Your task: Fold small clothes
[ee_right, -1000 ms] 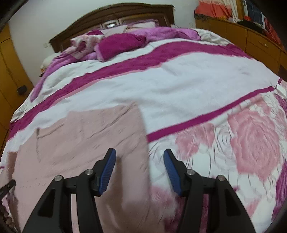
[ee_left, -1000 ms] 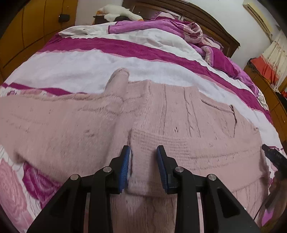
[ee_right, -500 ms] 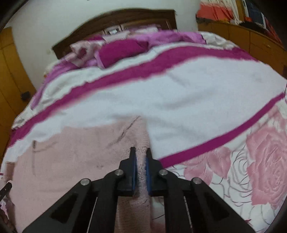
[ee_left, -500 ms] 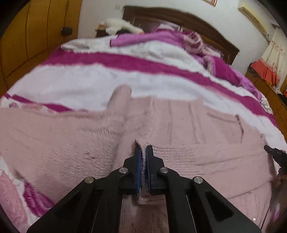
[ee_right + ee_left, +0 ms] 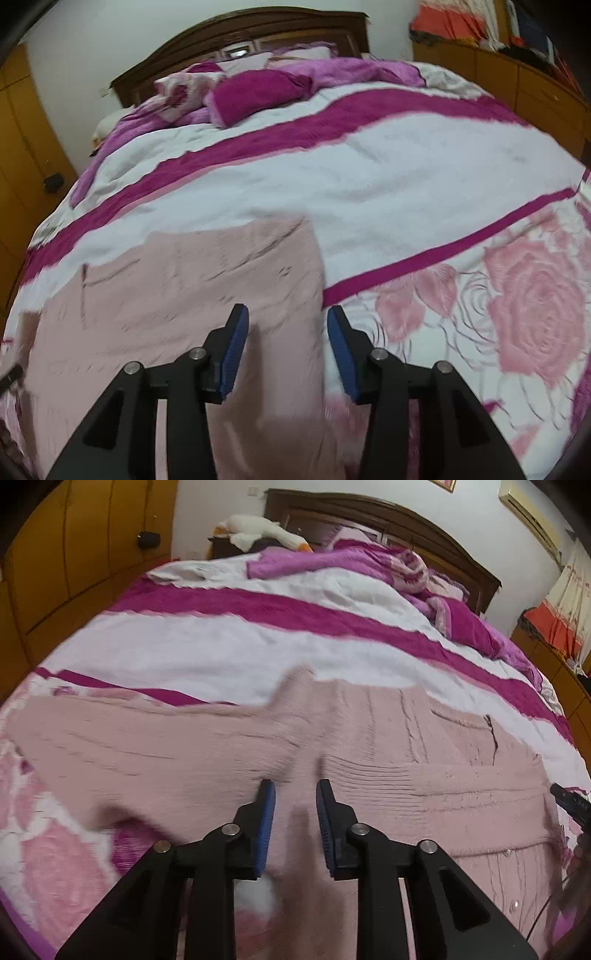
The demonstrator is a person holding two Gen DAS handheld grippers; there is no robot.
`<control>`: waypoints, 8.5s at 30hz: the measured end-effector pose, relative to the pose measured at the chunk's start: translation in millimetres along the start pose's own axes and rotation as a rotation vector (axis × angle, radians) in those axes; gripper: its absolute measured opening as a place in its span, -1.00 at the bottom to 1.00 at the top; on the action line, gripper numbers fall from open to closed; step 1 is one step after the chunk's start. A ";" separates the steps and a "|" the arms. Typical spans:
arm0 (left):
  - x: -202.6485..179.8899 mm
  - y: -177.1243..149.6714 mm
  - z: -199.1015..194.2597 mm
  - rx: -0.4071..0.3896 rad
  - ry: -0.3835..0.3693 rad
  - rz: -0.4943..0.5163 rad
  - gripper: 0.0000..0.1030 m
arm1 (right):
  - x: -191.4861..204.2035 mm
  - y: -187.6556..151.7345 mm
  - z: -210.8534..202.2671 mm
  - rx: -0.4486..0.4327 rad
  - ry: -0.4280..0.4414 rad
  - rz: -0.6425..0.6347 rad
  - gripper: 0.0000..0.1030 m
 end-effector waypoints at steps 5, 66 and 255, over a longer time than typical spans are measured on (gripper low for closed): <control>41.4 5.2 -27.3 -0.040 0.088 -0.043 -0.75 | 15.1 -17.0 -39.9 -0.009 0.048 -0.048 0.01; 202.9 33.8 -68.7 -0.329 0.128 -0.420 -1.00 | 51.5 -129.4 -61.4 0.075 0.116 -0.073 0.25; -27.9 -45.1 -37.7 0.049 -0.059 0.014 -0.86 | 221.1 -92.1 -13.0 0.119 0.310 -0.357 -0.76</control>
Point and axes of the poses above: each gripper's, at about its wrist camera, not at the fingertips, and z roughly the way its jaws point, x to its left, y to its top, the point moved 4 cm from there along z, roughly the way its jaws point, and after that the axes turned 3 degrees about z, right-handed, at the moved point
